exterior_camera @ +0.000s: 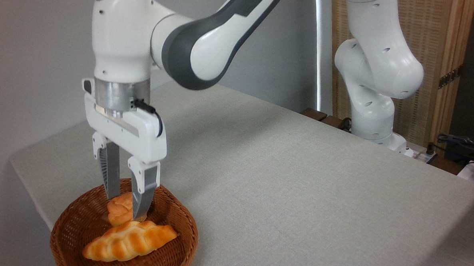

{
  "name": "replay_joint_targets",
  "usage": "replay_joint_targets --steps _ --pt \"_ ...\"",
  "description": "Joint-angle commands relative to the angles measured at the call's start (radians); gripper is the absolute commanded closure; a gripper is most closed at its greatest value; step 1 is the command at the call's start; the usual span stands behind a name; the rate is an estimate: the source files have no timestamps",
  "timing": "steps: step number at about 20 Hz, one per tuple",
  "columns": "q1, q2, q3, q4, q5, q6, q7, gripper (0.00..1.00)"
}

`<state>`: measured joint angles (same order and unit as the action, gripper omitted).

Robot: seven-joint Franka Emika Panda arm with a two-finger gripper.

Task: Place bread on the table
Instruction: 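Lower the open gripper into the basket around the braided croissant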

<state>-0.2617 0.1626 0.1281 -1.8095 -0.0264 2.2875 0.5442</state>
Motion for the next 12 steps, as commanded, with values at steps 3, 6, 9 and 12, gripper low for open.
replay_joint_targets --steps 3,6,9,12 --pt "-0.002 0.073 0.021 0.021 0.056 0.079 0.011 0.00" --pt "-0.002 0.121 0.022 0.021 0.057 0.151 0.013 0.00" --pt "-0.002 0.140 0.022 0.021 0.089 0.168 0.013 0.00" --pt "-0.002 0.161 0.021 0.021 0.108 0.170 0.011 0.00"
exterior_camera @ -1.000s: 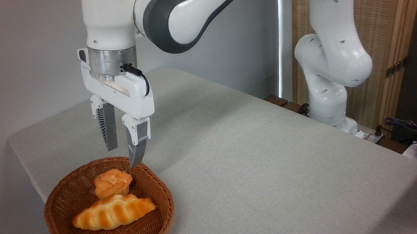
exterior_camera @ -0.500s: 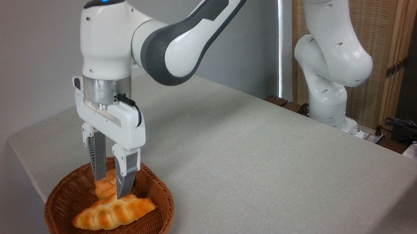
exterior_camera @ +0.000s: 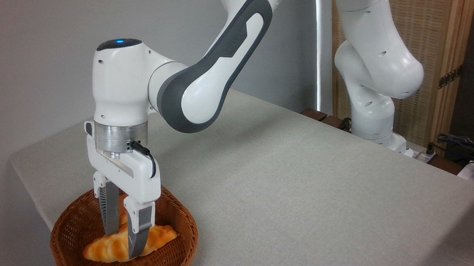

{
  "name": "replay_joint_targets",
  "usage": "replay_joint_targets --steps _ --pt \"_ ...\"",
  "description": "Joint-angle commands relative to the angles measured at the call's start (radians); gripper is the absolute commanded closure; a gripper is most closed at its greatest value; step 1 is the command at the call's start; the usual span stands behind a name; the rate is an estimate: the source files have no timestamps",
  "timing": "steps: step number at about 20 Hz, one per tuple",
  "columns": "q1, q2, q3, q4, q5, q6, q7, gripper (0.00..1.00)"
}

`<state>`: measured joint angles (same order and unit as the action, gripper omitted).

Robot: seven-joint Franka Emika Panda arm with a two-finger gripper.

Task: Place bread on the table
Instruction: 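Close the gripper on the braided croissant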

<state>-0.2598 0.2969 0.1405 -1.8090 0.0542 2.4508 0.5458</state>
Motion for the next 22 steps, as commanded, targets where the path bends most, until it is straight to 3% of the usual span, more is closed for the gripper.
replay_joint_targets --steps 1,8,9,11,12,13,22 --pt "-0.004 0.031 0.004 0.020 0.027 0.007 0.010 0.00" --pt "-0.016 0.048 -0.007 0.020 0.026 0.005 -0.001 0.02" --pt "-0.019 0.051 -0.009 0.020 0.026 0.005 -0.001 0.11" --pt "-0.016 0.053 -0.021 0.020 0.026 0.005 0.008 0.47" --pt "-0.016 0.053 -0.021 0.020 0.026 0.005 0.008 0.60" --pt "-0.016 0.053 -0.021 0.020 0.026 0.005 0.008 0.65" --pt "-0.015 0.048 -0.021 0.020 0.026 0.005 0.011 0.64"
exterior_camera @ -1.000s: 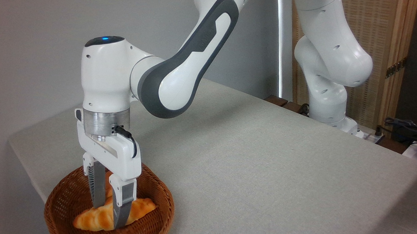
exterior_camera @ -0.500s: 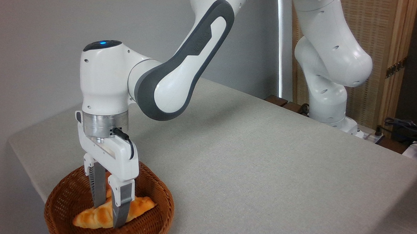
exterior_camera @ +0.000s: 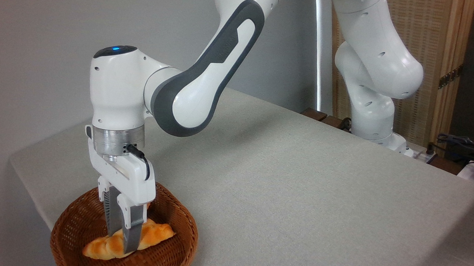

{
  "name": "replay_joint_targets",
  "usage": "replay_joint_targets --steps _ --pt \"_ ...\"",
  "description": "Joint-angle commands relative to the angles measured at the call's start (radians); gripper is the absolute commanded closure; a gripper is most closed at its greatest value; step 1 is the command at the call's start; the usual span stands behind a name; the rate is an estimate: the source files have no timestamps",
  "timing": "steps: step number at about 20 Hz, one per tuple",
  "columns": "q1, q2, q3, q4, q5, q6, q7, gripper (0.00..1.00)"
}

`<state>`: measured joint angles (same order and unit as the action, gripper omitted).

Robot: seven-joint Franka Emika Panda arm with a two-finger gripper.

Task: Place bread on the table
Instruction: 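Close the gripper on the braided croissant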

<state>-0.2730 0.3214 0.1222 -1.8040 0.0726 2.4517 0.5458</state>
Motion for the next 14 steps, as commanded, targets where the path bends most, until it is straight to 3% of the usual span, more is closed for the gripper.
replay_joint_targets --steps 1,11,14 --pt "0.000 0.022 -0.003 0.017 0.007 0.004 0.009 0.64" --pt "0.009 -0.082 0.010 0.020 -0.005 -0.005 0.000 0.64" --pt "0.009 -0.143 0.011 0.018 -0.008 -0.109 -0.004 0.64"
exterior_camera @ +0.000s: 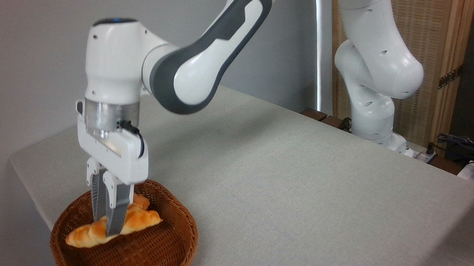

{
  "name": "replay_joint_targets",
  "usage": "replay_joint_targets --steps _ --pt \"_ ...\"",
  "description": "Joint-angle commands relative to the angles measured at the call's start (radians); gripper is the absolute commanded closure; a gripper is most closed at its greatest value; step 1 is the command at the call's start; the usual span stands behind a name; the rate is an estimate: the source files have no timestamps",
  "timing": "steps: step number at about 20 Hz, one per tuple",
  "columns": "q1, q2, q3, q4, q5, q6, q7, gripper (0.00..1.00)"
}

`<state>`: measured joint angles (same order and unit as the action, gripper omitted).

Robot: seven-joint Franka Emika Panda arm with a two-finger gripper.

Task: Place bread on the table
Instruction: 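Lift the croissant out of the basket and carry it onto the table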

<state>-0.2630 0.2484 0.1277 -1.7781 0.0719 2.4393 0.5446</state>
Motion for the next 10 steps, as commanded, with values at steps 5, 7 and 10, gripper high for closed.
replay_joint_targets --steps 5,7,10 --pt "-0.002 -0.155 0.003 -0.011 -0.055 -0.296 0.000 0.62" --pt "-0.002 -0.190 0.003 -0.014 -0.122 -0.351 -0.005 0.61" --pt "-0.008 -0.222 -0.005 -0.021 -0.133 -0.502 0.002 0.58"
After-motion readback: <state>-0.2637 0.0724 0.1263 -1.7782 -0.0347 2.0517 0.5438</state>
